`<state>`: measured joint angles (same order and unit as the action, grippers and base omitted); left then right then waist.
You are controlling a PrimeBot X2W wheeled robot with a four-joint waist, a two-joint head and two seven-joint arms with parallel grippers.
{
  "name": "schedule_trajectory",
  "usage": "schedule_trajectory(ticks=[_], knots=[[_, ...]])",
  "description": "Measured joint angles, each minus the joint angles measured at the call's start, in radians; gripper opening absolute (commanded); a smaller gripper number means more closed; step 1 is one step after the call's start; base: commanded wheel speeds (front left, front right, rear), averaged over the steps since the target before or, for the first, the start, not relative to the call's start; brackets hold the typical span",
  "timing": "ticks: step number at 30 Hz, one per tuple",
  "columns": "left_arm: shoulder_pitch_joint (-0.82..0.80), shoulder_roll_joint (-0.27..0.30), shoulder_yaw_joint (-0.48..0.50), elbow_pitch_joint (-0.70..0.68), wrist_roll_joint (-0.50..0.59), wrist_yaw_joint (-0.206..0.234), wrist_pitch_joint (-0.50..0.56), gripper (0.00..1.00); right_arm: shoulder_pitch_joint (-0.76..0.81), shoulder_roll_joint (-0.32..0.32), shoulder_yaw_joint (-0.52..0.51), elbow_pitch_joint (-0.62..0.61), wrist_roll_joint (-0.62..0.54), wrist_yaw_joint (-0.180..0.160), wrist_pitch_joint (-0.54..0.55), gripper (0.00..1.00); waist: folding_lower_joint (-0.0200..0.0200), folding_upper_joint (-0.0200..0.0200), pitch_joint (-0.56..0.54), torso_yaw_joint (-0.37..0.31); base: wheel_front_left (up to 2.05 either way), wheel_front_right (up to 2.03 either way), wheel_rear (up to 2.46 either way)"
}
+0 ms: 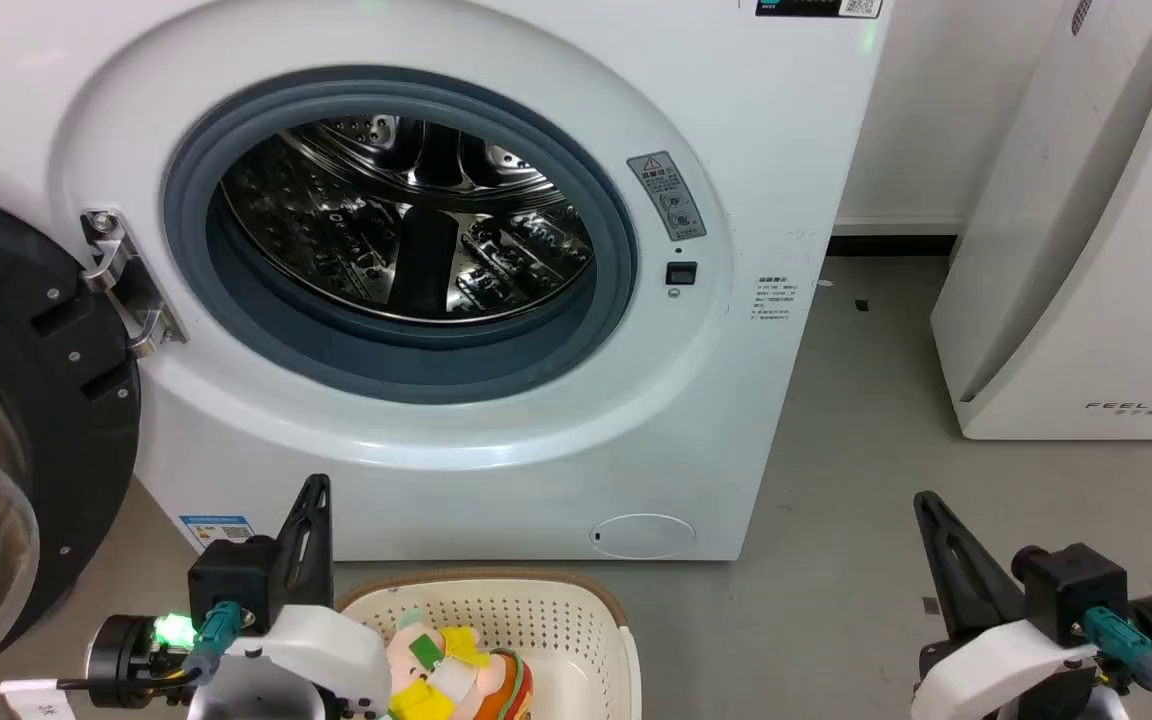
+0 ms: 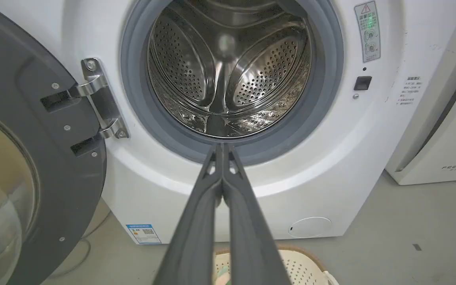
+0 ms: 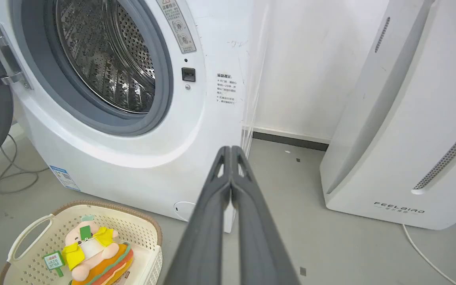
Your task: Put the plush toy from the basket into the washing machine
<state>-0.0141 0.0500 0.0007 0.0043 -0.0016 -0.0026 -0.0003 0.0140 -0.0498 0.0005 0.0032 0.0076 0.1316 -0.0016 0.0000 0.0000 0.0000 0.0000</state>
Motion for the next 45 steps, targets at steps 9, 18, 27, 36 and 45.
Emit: schedule_trajectory(ticks=[9, 18, 27, 36, 45], knots=[[0.000, 0.000, 0.000, 0.000, 0.000, 0.000, 0.000, 0.00, 0.000, 0.000, 0.000, 0.000, 0.000, 0.000, 0.000, 0.00, -0.0001, 0.0000, 0.000, 0.000, 0.00, 0.00, 0.00], [0.000, 0.000, 0.000, 0.000, 0.000, 0.000, 0.000, 1.00, 0.000, 0.000, 0.000, 0.000, 0.001, 0.000, 0.000, 1.00, 0.0000, 0.0000, 0.000, 0.000, 0.00, 0.00, 0.00], [-0.001, 0.000, -0.008, 0.002, -0.001, 0.010, -0.010, 1.00, 0.000, 0.000, -0.006, -0.001, 0.011, 0.000, -0.007, 1.00, 0.0000, 0.0000, 0.003, 0.000, 0.00, 0.00, 0.00], [-0.002, 0.000, -0.021, 0.023, -0.008, 0.022, -0.028, 1.00, 0.001, 0.000, -0.017, -0.010, 0.028, 0.000, -0.027, 1.00, 0.0000, 0.0000, 0.014, -0.002, 0.00, 0.00, 0.00], [-0.029, 0.000, -0.035, 0.090, -0.010, 0.024, -0.046, 1.00, 0.000, 0.000, -0.024, -0.013, 0.042, 0.000, -0.046, 1.00, 0.0000, 0.0000, 0.045, -0.007, 0.00, 0.00, 0.00]])
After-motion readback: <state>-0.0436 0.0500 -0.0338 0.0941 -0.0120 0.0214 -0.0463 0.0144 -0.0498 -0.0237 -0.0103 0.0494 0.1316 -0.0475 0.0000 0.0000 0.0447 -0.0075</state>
